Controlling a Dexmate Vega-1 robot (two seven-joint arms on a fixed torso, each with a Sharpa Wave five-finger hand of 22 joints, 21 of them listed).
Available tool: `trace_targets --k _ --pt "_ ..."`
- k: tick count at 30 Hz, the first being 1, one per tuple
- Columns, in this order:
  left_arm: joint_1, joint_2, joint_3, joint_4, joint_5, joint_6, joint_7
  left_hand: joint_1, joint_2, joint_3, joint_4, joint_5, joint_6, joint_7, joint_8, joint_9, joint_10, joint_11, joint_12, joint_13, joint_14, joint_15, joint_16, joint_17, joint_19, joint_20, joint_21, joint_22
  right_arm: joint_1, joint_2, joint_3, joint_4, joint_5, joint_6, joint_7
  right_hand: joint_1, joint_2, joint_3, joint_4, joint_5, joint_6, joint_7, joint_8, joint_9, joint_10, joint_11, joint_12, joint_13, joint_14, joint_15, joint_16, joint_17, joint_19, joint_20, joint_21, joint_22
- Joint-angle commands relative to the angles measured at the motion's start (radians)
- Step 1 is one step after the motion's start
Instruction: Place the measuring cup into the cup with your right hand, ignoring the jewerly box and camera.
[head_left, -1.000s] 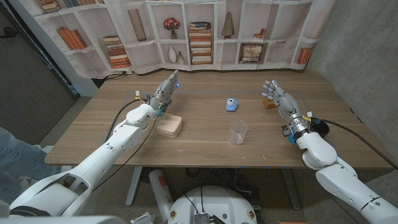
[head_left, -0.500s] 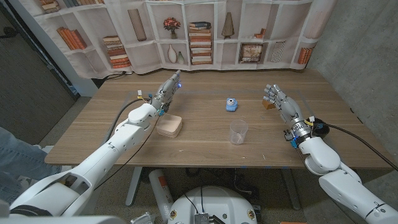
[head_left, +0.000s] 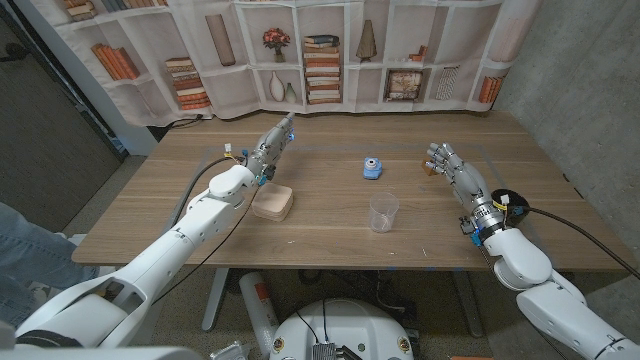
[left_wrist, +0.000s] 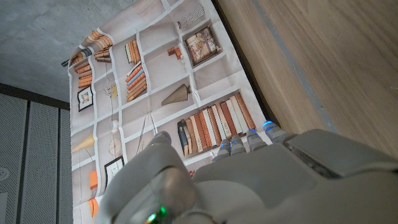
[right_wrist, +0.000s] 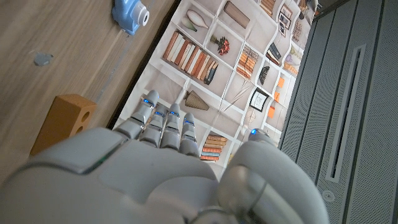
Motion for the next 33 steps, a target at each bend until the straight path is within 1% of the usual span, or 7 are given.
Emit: trace_targets --k 1,15,26,33 --pt "0.002 0.006 0.005 -0.023 0.01 0.013 0.009 0.007 0.005 0.0 -0.004 -0.004 -0.008 -0.007 0.003 0.004 -0.022 -0.001 0.004 0.004 -0.081 0.003 0.002 0.003 -0.128 0.004 -0.007 0.001 -0.025 0.018 0.001 0.018 -0.005 0.031 0.001 0.002 0.001 0.0 -0.006 0.005 0.011 -0.003 0.007 0.005 0.005 0.001 0.006 0.002 0.007 0.003 0.004 0.001 0.008 -0.005 -0.004 0.004" --pt "0.009 0.008 0.004 -0.028 0.01 0.015 0.014 0.009 0.007 0.0 -0.005 -0.006 -0.008 -0.009 0.003 0.004 -0.021 -0.001 0.005 0.004 -0.08 0.004 0.002 0.003 -0.127 0.005 -0.011 0.001 -0.04 0.023 -0.004 0.021 -0.037 0.041 -0.01 0.008 0.003 0.001 -0.011 0.007 0.014 -0.005 0.007 0.005 0.004 0.0 0.005 0.002 0.007 0.002 0.003 0.0 0.009 -0.005 -0.011 0.004" --pt "0.001 -0.004 0.013 -0.011 0.011 0.012 0.005 0.01 0.009 -0.001 -0.006 -0.008 -0.008 -0.012 0.003 0.004 -0.021 -0.001 0.005 0.004 -0.079 0.002 0.002 0.003 -0.127 0.007 -0.014 0.002 -0.057 0.024 -0.007 0.021 -0.058 0.048 -0.02 0.012 0.001 0.0 -0.015 0.007 0.013 -0.007 0.006 0.005 0.004 0.001 0.004 0.002 0.007 0.001 0.002 0.0 0.01 -0.005 -0.017 0.004" --pt "0.007 -0.001 0.013 -0.024 0.015 0.017 0.016 0.011 0.011 -0.001 -0.007 -0.009 -0.008 -0.013 0.003 0.004 -0.021 -0.002 0.004 0.004 -0.08 0.002 0.002 0.003 -0.127 0.008 -0.016 0.002 -0.063 0.026 -0.008 0.024 -0.079 0.06 -0.026 0.018 0.0 0.0 -0.019 0.009 0.013 -0.007 0.005 0.005 0.003 -0.003 0.003 0.002 0.007 0.0 0.001 -0.001 0.011 -0.004 -0.021 0.004"
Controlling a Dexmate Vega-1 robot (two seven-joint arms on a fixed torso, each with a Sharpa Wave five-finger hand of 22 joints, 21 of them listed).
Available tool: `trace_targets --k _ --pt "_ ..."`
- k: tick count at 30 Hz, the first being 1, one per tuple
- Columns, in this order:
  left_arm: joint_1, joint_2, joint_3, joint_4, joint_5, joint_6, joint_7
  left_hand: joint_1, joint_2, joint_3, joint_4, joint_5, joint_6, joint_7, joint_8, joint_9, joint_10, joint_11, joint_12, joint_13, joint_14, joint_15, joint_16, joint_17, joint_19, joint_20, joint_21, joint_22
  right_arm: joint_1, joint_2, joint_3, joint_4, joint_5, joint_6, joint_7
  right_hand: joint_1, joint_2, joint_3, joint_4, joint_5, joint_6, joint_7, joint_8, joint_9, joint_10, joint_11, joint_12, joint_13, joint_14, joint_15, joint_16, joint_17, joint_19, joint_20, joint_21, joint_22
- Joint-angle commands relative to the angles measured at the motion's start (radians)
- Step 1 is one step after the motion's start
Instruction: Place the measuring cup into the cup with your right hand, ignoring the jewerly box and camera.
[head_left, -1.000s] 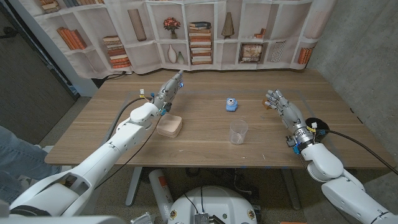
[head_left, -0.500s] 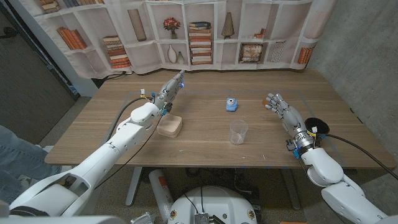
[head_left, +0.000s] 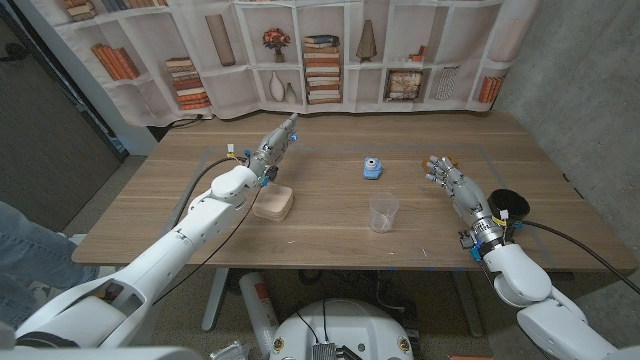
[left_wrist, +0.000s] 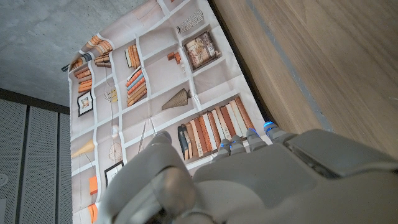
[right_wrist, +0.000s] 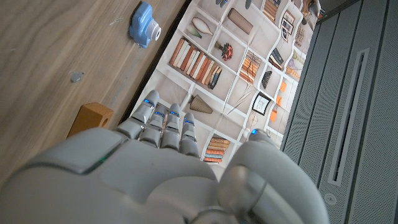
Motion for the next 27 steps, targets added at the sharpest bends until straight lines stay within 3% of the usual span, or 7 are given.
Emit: trace_targets --k 1,9,16,21,25,27 --pt "0.003 -0.002 0.003 -0.007 0.004 0.003 0.006 0.007 0.007 0.002 -0.004 -0.001 -0.007 -0.004 0.003 0.004 -0.021 -0.003 0.005 0.004 -0.08 0.001 0.002 0.003 -0.124 0.005 -0.002 0.002 -0.014 0.004 -0.003 0.003 -0.031 0.018 -0.012 0.019 -0.001 0.004 -0.01 0.009 0.008 -0.001 0.005 0.005 0.003 -0.002 0.003 0.002 0.007 0.0 0.001 0.001 0.005 0.001 -0.003 0.004" --pt "0.003 0.001 0.003 -0.013 0.005 0.006 0.004 0.009 0.009 0.002 -0.005 -0.003 -0.006 -0.004 0.003 0.004 -0.021 -0.002 0.005 0.004 -0.079 0.002 0.002 0.003 -0.124 0.006 -0.004 0.002 -0.029 0.007 0.0 -0.001 -0.067 0.033 -0.027 0.027 -0.005 0.004 -0.017 0.011 0.007 -0.006 0.005 0.005 0.004 -0.003 0.003 0.002 0.007 0.0 0.0 0.0 0.004 0.003 -0.009 0.004" --pt "-0.005 -0.002 0.009 -0.002 0.004 0.012 -0.006 0.01 0.009 0.002 -0.006 -0.003 -0.007 -0.005 0.003 0.004 -0.021 -0.001 0.005 0.004 -0.079 0.003 0.002 0.003 -0.125 0.007 -0.006 0.002 -0.036 0.014 0.0 -0.008 -0.111 0.039 -0.048 0.049 -0.025 0.001 -0.036 0.016 0.006 -0.007 0.005 0.004 -0.001 -0.001 0.0 0.002 0.006 0.001 -0.001 0.0 0.0 0.007 -0.02 0.003" --pt "-0.006 -0.002 0.009 0.002 0.001 0.014 -0.01 0.01 0.01 0.002 -0.006 -0.004 -0.006 -0.006 0.003 0.004 -0.021 -0.001 0.004 0.004 -0.079 0.003 0.002 0.003 -0.124 0.008 -0.007 0.002 -0.035 0.02 0.0 -0.005 -0.15 0.049 -0.062 0.072 -0.066 -0.013 -0.061 0.026 0.002 -0.012 0.006 0.005 -0.006 -0.005 -0.002 0.003 0.003 0.001 -0.003 0.0 -0.004 0.015 -0.035 0.002" --pt "-0.004 -0.001 0.006 0.003 -0.001 0.013 -0.008 0.011 0.01 0.002 -0.006 -0.004 -0.005 -0.007 0.004 0.004 -0.021 -0.001 0.004 0.004 -0.079 0.003 0.002 0.003 -0.126 0.01 -0.008 0.002 -0.029 0.02 -0.001 0.004 -0.174 0.064 -0.062 0.099 -0.122 -0.042 -0.092 0.04 -0.016 -0.02 0.002 0.005 -0.024 -0.003 -0.009 0.004 -0.011 0.008 -0.007 0.0 -0.012 0.026 -0.058 0.002" --pt "-0.003 -0.002 0.005 0.002 -0.002 0.013 -0.005 0.011 0.01 0.001 -0.006 -0.005 -0.005 -0.007 0.004 0.004 -0.021 -0.001 0.005 0.004 -0.079 0.003 0.002 0.003 -0.125 0.01 -0.008 0.002 -0.028 0.02 -0.001 0.005 -0.188 0.067 -0.065 0.109 -0.138 -0.058 -0.105 0.045 -0.041 -0.011 -0.005 0.006 -0.043 -0.004 -0.014 0.004 -0.019 0.012 -0.008 0.001 -0.02 0.031 -0.071 0.003"
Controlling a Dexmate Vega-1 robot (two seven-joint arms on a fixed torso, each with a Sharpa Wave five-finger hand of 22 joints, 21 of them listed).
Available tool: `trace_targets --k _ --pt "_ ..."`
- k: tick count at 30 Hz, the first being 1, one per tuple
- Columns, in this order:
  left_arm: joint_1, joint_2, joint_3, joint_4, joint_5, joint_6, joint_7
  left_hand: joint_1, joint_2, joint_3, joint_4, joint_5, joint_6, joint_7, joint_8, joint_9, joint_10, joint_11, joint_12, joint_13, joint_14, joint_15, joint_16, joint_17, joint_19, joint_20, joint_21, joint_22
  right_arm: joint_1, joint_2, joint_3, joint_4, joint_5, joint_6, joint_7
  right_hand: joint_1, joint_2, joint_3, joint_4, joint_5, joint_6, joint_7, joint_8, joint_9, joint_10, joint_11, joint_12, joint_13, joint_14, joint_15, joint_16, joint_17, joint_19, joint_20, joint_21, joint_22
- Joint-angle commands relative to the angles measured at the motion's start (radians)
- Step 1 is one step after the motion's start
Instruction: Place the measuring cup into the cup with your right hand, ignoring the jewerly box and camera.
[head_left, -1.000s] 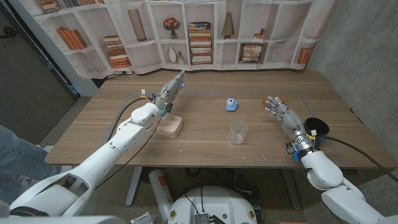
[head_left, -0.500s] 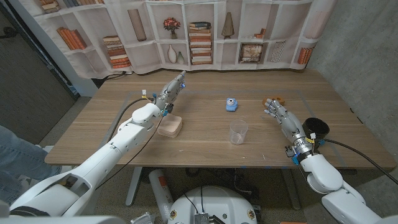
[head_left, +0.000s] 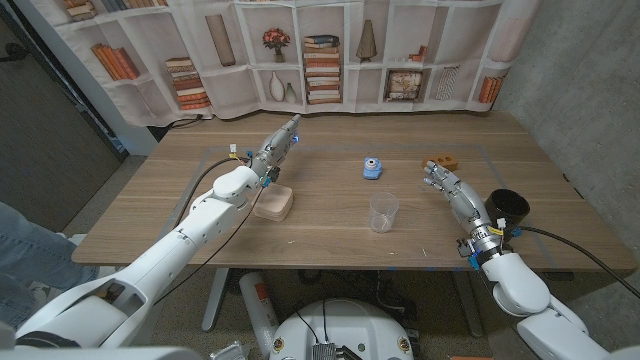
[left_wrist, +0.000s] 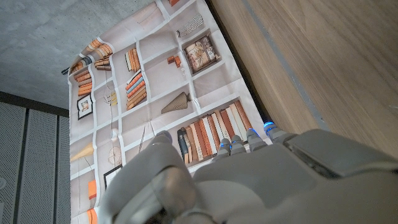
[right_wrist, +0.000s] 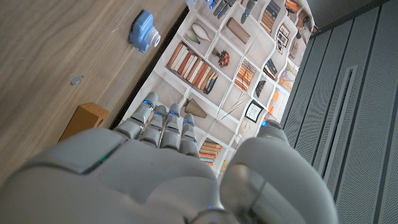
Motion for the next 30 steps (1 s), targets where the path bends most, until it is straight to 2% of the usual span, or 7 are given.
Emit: trace_targets --k 1,3,6,14,23,30 --pt "-0.003 -0.001 0.0 0.009 -0.007 0.002 -0.002 0.005 0.005 0.001 -0.006 -0.001 -0.004 -0.007 0.004 0.004 -0.021 -0.001 0.005 0.004 -0.079 0.004 0.002 0.003 -0.125 0.011 -0.001 0.002 0.002 0.005 0.001 0.006 -0.132 0.039 -0.042 0.018 -0.037 -0.027 -0.028 0.014 -0.047 0.007 -0.009 0.006 -0.033 0.004 -0.012 0.004 -0.018 0.007 -0.004 0.001 -0.008 0.013 -0.022 0.003" --pt "-0.002 -0.001 -0.001 0.009 -0.007 0.001 0.001 0.006 0.005 0.001 -0.006 -0.001 -0.003 -0.007 0.004 0.004 -0.021 -0.001 0.004 0.004 -0.079 0.004 0.002 0.003 -0.124 0.01 -0.002 0.003 0.002 0.006 0.003 0.007 -0.142 0.045 -0.044 0.034 -0.039 -0.048 -0.046 0.019 -0.094 0.016 -0.017 0.006 -0.06 0.01 -0.017 0.005 -0.031 0.011 -0.005 0.001 -0.008 0.013 -0.037 0.004" --pt "-0.001 -0.002 -0.002 0.009 -0.008 -0.001 0.002 0.006 0.006 0.001 -0.007 -0.002 -0.003 -0.007 0.004 0.004 -0.021 -0.001 0.004 0.004 -0.079 0.003 0.002 0.003 -0.124 0.011 -0.002 0.003 -0.002 0.008 0.007 0.001 -0.164 0.042 -0.056 0.049 -0.039 -0.065 -0.06 0.022 -0.132 0.019 -0.019 0.006 -0.088 0.005 -0.022 0.006 -0.043 0.009 -0.006 0.002 -0.008 0.013 -0.049 0.004" --pt "0.0 -0.005 -0.001 0.009 -0.009 0.002 0.004 0.006 0.007 0.001 -0.007 -0.003 -0.002 -0.007 0.005 0.004 -0.021 0.0 0.004 0.004 -0.079 0.004 0.002 0.003 -0.123 0.011 -0.004 0.003 -0.016 -0.005 0.018 -0.022 -0.214 0.008 -0.072 0.079 -0.035 -0.088 -0.085 0.025 -0.174 0.023 -0.016 0.007 -0.129 0.012 -0.026 0.006 -0.077 0.016 -0.011 0.002 -0.015 0.008 -0.071 0.005" --pt "0.003 -0.005 -0.001 0.003 -0.007 -0.001 0.008 0.007 0.008 0.0 -0.007 -0.004 -0.002 -0.007 0.004 0.004 -0.02 -0.001 0.005 0.004 -0.079 0.004 0.001 0.003 -0.122 0.011 -0.005 0.003 -0.055 -0.007 0.039 -0.06 -0.274 -0.033 -0.115 0.112 -0.03 -0.105 -0.106 0.026 -0.217 0.026 -0.017 0.007 -0.16 0.002 -0.025 0.007 -0.102 0.008 -0.011 0.002 -0.024 -0.004 -0.091 0.005" --pt "0.002 -0.002 -0.001 -0.002 -0.008 0.002 0.005 0.007 0.009 0.0 -0.008 -0.004 -0.002 -0.007 0.004 0.004 -0.02 -0.001 0.004 0.004 -0.079 0.004 0.002 0.003 -0.122 0.012 -0.006 0.003 -0.076 -0.014 0.046 -0.096 -0.336 -0.081 -0.14 0.158 -0.024 -0.122 -0.128 0.027 -0.274 0.033 -0.018 0.007 -0.216 0.005 -0.029 0.007 -0.132 0.007 -0.011 0.002 -0.024 -0.013 -0.112 0.006"
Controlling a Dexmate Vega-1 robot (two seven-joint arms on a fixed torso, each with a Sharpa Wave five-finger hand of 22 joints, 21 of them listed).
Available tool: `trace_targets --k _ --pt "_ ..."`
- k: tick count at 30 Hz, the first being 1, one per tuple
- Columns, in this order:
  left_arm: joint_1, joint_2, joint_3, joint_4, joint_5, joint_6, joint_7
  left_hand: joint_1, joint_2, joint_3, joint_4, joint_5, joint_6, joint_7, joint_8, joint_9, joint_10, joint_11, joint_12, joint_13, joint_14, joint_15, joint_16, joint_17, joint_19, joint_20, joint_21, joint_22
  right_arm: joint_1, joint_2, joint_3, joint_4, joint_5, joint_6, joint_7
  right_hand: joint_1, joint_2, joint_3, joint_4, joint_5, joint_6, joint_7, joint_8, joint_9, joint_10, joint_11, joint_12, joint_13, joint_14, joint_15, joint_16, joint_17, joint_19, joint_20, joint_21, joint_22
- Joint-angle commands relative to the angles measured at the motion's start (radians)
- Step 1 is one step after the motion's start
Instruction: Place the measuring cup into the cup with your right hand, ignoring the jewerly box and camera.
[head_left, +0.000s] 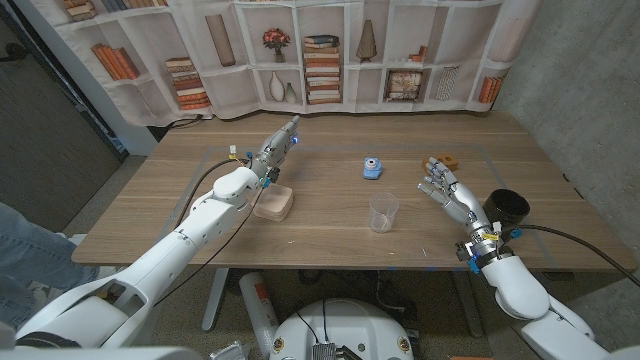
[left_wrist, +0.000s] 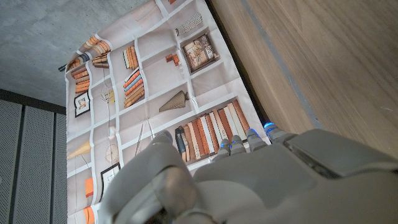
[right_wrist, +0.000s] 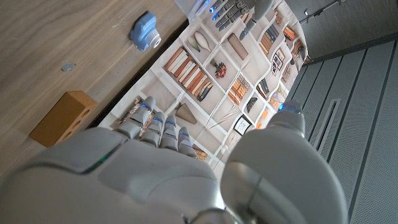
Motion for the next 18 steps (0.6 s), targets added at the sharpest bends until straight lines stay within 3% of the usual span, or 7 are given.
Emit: trace_targets --k 1,7,18 --pt "0.001 0.002 0.0 -0.009 0.0 0.002 0.001 0.004 0.005 0.0 -0.008 -0.001 -0.002 -0.007 0.004 0.004 -0.021 -0.001 0.004 0.004 -0.078 0.003 0.002 0.003 -0.118 0.008 -0.003 0.003 -0.046 -0.012 0.02 -0.064 -0.096 -0.067 -0.045 0.032 0.001 -0.009 -0.015 0.008 -0.039 0.005 -0.002 0.002 -0.033 0.007 -0.001 0.001 -0.026 0.007 -0.001 0.002 0.001 -0.012 -0.014 0.006" --pt "0.006 0.008 -0.003 -0.014 -0.003 0.002 -0.001 0.004 0.006 0.0 -0.008 -0.001 0.0 -0.007 0.005 0.004 -0.021 -0.001 0.004 0.004 -0.079 0.004 0.001 0.003 -0.118 0.008 -0.004 0.003 -0.049 -0.005 0.012 -0.072 -0.121 -0.078 -0.062 0.057 0.007 -0.024 -0.02 0.01 -0.098 0.05 -0.005 0.003 -0.067 0.016 0.001 0.001 -0.044 0.005 0.002 0.002 0.002 -0.013 -0.03 0.007" --pt "0.0 0.005 0.002 -0.013 0.0 0.005 -0.005 0.004 0.007 -0.001 -0.008 -0.003 0.001 -0.006 0.005 0.004 -0.02 -0.001 0.004 0.004 -0.079 0.003 0.001 0.003 -0.117 0.009 -0.006 0.003 -0.077 -0.016 0.019 -0.115 -0.161 -0.126 -0.08 0.075 0.014 -0.038 -0.019 0.014 -0.138 0.067 -0.001 0.003 -0.107 0.028 0.0 0.001 -0.078 0.017 -0.001 0.002 -0.01 -0.009 -0.052 0.008"
